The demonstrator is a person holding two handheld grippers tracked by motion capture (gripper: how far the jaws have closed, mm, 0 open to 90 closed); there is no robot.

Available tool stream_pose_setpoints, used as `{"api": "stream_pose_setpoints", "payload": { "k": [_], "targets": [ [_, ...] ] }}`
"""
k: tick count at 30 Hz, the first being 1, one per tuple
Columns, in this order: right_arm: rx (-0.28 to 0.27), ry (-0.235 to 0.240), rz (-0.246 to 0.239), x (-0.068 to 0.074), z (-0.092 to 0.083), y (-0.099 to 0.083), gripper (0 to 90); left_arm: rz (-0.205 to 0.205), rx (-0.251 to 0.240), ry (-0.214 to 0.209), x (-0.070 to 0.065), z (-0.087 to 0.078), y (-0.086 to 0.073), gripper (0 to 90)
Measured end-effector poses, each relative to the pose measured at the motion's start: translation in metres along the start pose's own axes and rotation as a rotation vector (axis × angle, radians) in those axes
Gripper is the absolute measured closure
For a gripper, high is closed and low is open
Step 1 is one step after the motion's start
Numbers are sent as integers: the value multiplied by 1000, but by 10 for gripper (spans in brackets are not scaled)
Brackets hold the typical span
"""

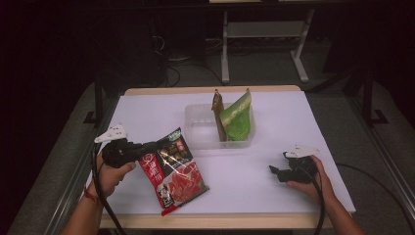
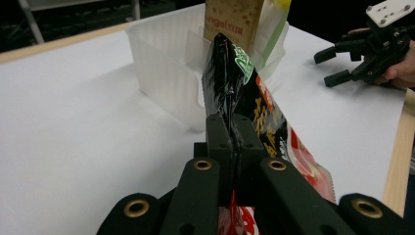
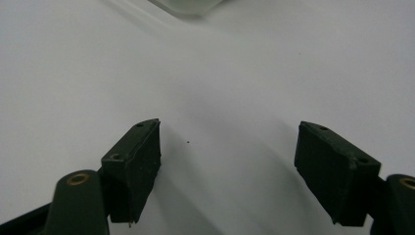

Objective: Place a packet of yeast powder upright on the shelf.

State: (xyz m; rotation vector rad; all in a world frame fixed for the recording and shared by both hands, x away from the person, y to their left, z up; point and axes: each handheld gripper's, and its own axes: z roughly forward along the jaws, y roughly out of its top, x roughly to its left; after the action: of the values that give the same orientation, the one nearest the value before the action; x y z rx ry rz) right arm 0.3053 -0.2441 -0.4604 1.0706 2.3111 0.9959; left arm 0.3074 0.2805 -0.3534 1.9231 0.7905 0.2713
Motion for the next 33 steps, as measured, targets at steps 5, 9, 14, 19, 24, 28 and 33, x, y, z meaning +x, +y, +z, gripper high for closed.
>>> {"api": "stream_pose_setpoints", "payload": {
  "k": [5,9,14,19,24,28,33],
  "targets": [
    [1,0,1,-1,0,0,243,1,-35,0,-4,-2,8,889],
    [-8,11,10,-2,-1,0,239,-11,-50,-4,-4,-2,12,890],
    [-29,14,23,-3,-3,-1,228,4,-72,3,-9,-5,20,891],
    [-45,12,30,-4,-4,-1,227,-7,-85,5,-9,-4,22,891],
    [-39,7,27,-3,-3,-1,227,-12,-112,-3,-9,-8,25,891],
    [-40,8,32,-4,-3,-1,228,-22,-125,-2,-9,-10,27,891],
    [-36,7,32,-4,-3,-1,228,-31,-146,2,-8,-13,32,890]
  ]
}}
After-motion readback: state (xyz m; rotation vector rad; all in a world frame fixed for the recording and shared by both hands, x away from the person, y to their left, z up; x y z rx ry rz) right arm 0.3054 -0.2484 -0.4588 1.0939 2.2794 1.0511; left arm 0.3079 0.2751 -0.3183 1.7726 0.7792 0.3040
